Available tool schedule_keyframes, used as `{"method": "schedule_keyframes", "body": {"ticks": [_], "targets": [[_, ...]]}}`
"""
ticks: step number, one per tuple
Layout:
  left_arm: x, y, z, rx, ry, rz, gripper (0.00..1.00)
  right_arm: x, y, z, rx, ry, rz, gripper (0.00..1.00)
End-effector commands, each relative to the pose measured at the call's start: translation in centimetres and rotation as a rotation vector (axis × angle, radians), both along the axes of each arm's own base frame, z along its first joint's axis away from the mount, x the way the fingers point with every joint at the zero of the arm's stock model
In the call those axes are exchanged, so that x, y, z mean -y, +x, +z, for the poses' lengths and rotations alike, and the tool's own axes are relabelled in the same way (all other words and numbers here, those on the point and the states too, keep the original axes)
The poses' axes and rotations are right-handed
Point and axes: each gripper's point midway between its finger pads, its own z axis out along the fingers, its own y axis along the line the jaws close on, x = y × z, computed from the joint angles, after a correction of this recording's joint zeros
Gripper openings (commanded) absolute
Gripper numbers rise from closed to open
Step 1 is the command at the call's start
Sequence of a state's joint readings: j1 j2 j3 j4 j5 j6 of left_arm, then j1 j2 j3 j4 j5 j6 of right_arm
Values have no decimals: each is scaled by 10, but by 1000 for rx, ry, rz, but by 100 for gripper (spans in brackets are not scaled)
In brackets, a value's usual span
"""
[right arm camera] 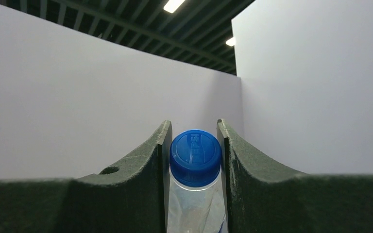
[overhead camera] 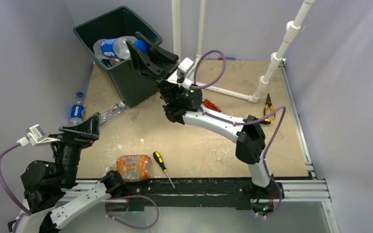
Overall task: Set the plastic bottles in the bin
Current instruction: Place the plastic bottle in the trash bin.
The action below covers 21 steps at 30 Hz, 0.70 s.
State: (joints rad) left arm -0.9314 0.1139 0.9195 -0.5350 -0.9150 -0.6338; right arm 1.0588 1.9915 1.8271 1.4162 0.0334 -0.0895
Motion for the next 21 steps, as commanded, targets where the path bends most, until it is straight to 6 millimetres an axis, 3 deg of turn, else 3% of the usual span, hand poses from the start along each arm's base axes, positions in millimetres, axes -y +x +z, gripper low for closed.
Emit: {"method": "schedule_keyframes", "body": {"ticks": [1, 6, 10, 19, 20, 21], "targets": [[-7, -1, 3, -12, -16, 26, 90, 3, 10, 20, 69, 25, -150, 0], [-16, 1, -3, -73, -20, 88, 91, -31, 60, -1, -1, -99, -233, 0], [-11, 4, -3, -85, 5, 85, 91, -35, 98, -23, -68, -111, -223, 0], [-5, 8, -5, -88, 19, 83, 91, -56, 128, -54, -126, -173, -175, 0], [-5, 9, -5, -88, 22, 84, 91, -58, 129, -56, -132, -180, -168, 5], [-5, 9, -5, -88, 24, 83, 91, -59, 129, -56, -132, -182, -163, 20]]}}
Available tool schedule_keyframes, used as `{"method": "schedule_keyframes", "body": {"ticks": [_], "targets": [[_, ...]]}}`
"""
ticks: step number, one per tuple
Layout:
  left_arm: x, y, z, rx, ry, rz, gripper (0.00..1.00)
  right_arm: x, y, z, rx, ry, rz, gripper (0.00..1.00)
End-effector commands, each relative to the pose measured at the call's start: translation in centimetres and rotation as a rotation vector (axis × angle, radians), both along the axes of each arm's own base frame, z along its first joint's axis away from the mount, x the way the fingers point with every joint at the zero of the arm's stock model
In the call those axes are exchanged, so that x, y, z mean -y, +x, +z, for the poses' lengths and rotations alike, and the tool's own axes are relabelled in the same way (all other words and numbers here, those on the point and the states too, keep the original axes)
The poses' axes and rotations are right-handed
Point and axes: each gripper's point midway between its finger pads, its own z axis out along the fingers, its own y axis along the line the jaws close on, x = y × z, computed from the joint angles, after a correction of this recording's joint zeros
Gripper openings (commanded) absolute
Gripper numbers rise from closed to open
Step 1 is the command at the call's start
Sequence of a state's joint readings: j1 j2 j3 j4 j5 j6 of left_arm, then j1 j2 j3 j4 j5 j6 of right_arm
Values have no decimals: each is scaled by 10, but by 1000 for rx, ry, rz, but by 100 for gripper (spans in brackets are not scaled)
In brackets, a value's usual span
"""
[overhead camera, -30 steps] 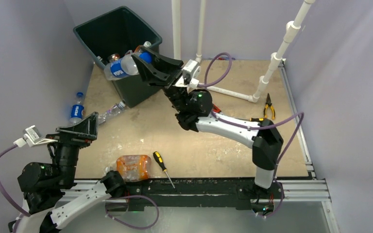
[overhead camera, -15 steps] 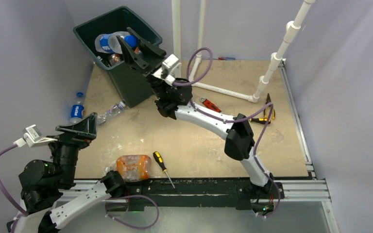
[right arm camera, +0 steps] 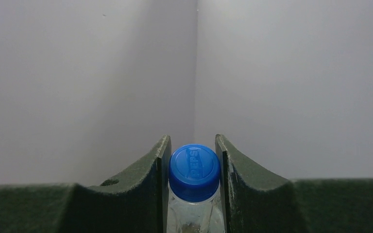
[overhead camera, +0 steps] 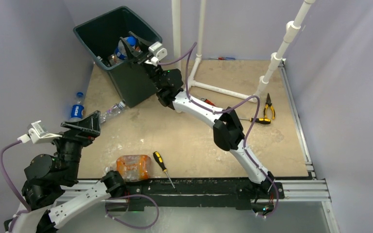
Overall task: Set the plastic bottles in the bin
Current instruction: Place the plastic bottle in the trash bin, then move the plastic bottle to the center of the board.
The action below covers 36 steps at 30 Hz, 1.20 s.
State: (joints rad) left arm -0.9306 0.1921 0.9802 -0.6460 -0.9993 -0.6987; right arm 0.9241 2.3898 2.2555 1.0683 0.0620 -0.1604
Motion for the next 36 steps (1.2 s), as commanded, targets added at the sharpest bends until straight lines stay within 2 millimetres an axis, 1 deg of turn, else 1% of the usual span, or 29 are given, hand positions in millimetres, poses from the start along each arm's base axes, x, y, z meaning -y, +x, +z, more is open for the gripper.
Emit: {"method": "schedule_keyframes", "body": {"ticks": [1, 2, 3, 8, 9, 12, 14, 15, 17, 20, 21, 22, 23, 24, 25, 27, 28, 29, 31, 33, 35, 36], "targets": [[3, 3, 3, -1, -1, 8, 91, 15, -22, 47, 37, 89, 48, 34], [3, 3, 3, -2, 0, 7, 91, 14, -22, 48, 37, 88, 53, 47], [4, 4, 3, -2, 1, 6, 91, 14, -23, 49, 36, 87, 56, 56], [8, 5, 3, -4, 4, -7, 92, 19, -33, 67, 44, 99, 85, 88], [9, 5, 4, -4, 3, -10, 92, 20, -35, 71, 48, 103, 92, 91], [10, 5, 4, -4, -4, -15, 92, 26, -49, 86, 63, 119, 126, 98], [10, 5, 4, -7, -9, -14, 93, 29, -66, 98, 78, 124, 156, 99], [9, 5, 3, -11, -17, -9, 96, 31, -75, 104, 81, 128, 166, 99], [7, 6, 0, -26, -37, 10, 99, 36, -100, 115, 102, 116, 214, 99], [6, 9, -7, -58, -38, 41, 99, 48, -134, 119, 99, 95, 285, 99], [7, 10, -10, -72, -31, 49, 99, 55, -145, 118, 94, 84, 304, 99], [9, 12, -14, -88, -22, 55, 99, 69, -161, 127, 93, 92, 339, 99], [11, 14, -17, -104, -15, 61, 99, 68, -170, 111, 61, 51, 377, 99], [13, 16, -21, -123, -8, 71, 99, 74, -181, 106, 43, 29, 402, 99], [14, 18, -25, -143, 3, 84, 99, 78, -190, 97, 18, 0, 424, 99], [16, 22, -37, -189, 20, 119, 99, 85, -204, 75, -42, -56, 467, 99], [17, 25, -44, -210, 20, 136, 99, 88, -210, 61, -83, -86, 486, 99], [20, 27, -49, -226, 26, 144, 99, 92, -213, 43, -130, -115, 503, 99], [28, 32, -58, -240, 56, 144, 99, 97, -218, 2, -227, -181, 523, 99], [35, 39, -68, -261, 150, 141, 99, 103, -216, -44, -342, -257, 504, 99], [42, 47, -85, -311, 252, 161, 99, 115, -213, -91, -453, -318, 461, 99], [46, 49, -95, -350, 285, 173, 99, 122, -215, -110, -492, -349, 449, 99]]}}
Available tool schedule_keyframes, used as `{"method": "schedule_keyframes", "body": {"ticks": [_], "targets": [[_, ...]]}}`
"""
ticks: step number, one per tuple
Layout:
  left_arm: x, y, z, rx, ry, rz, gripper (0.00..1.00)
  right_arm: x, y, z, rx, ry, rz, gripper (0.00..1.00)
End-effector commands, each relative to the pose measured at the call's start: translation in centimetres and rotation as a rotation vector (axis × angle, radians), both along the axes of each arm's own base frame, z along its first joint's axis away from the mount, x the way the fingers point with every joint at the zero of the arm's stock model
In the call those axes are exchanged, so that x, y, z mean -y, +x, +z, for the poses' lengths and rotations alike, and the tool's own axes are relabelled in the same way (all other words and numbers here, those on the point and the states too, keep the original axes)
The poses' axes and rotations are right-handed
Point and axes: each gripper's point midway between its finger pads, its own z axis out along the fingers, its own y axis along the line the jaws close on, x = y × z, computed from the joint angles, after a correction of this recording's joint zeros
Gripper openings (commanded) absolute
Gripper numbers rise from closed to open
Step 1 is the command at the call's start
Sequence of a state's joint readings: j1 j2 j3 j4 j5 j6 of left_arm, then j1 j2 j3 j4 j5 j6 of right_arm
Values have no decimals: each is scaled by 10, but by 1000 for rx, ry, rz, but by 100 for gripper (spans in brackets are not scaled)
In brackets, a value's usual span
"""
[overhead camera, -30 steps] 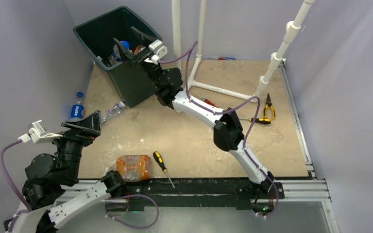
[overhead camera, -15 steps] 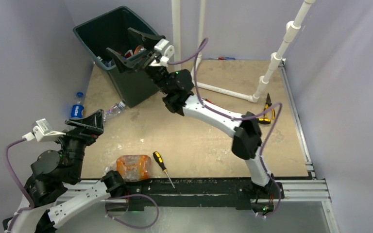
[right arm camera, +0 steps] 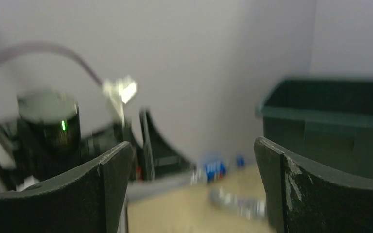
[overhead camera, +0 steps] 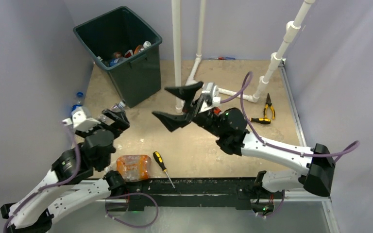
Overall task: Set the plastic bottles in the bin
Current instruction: Move the plastic bottle to the center of the board.
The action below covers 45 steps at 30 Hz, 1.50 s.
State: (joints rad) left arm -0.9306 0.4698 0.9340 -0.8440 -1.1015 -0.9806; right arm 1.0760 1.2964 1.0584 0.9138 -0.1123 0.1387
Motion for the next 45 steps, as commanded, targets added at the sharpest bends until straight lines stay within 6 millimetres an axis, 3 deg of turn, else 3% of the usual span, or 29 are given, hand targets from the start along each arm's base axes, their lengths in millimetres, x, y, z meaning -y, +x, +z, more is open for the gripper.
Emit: {"method": "schedule_keyframes", "body": {"ticks": [1, 4, 7, 11, 16, 20, 27, 31, 41, 45], "targets": [[11, 13, -34, -132, 178, 44, 99, 5, 10, -123, -245, -281, -40, 99], [18, 15, -45, -220, 247, 47, 99, 18, 2, -181, -346, -431, -37, 99], [20, 15, -49, -233, 245, 52, 99, 14, -8, -246, -412, -617, 12, 99], [20, 13, -49, -201, 163, 41, 99, -5, -16, -287, -416, -711, 105, 99], [10, 2, -52, -173, 59, 37, 99, -36, -32, -308, -366, -778, 263, 99], [-2, -9, -53, -163, 4, 40, 99, -62, -44, -326, -335, -825, 294, 99], [-9, -18, -53, -142, -57, 23, 99, -96, -42, -329, -332, -795, 306, 99], [-12, -21, -53, -141, -62, 22, 99, -117, -53, -340, -262, -866, 270, 99], [-16, -25, -55, -141, -80, 18, 98, -139, -59, -366, -208, -967, 250, 99], [-14, -24, -57, -147, -77, 12, 98, -146, -58, -388, -194, -1043, 218, 99]]}}
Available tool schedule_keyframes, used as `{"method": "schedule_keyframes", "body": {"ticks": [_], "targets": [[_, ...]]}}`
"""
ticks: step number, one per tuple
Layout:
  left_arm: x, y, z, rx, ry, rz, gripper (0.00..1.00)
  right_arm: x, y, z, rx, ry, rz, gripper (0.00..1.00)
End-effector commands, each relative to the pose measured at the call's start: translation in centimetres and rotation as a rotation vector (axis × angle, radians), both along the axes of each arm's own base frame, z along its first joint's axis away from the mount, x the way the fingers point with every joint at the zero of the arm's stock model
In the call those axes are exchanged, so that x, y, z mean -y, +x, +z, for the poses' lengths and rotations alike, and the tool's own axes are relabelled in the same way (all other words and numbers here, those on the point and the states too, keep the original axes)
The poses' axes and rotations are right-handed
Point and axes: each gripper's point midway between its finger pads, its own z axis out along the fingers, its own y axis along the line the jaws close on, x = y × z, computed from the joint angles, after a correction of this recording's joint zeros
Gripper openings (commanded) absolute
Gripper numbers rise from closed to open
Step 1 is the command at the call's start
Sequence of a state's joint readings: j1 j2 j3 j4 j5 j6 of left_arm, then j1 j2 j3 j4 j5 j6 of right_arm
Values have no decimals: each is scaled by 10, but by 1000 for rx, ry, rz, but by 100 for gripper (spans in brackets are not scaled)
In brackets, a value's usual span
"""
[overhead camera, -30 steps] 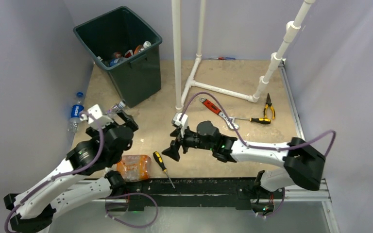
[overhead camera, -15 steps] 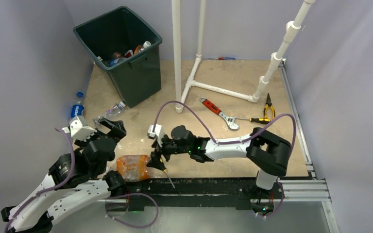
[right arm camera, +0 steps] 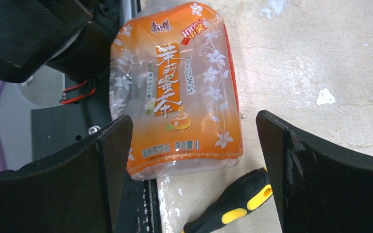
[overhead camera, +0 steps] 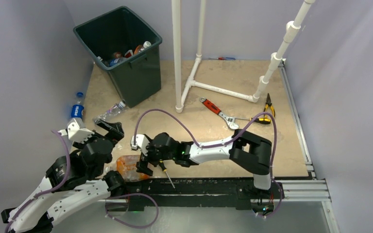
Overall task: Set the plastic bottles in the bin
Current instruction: Move the plastic bottle to the center of the board.
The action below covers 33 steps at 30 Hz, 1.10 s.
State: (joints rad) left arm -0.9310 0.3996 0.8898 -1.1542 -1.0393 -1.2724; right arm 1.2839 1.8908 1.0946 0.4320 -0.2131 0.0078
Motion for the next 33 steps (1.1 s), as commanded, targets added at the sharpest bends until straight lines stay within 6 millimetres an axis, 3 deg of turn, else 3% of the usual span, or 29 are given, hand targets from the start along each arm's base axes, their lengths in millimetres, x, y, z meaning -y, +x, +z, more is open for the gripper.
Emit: {"method": "schedule_keyframes", "body": {"ticks": [1, 8, 13, 19, 25, 33], "targets": [[3, 0, -5, -9, -10, -5, 98, -13, 11, -7, 87, -58, -39, 99], [8, 3, -6, -16, -3, -15, 98, -10, 31, -28, 112, -136, -141, 97], [10, 5, -3, -10, 1, -15, 98, 2, 35, -45, 80, -197, -200, 88], [10, 5, -5, -9, -1, -13, 98, 26, 65, -61, 12, -232, -364, 81], [11, 6, -7, -8, -3, -13, 98, 60, 102, -58, -78, -200, -498, 80], [18, 11, -17, -21, 19, -19, 98, 97, 135, -44, -126, -144, -598, 82]]}}
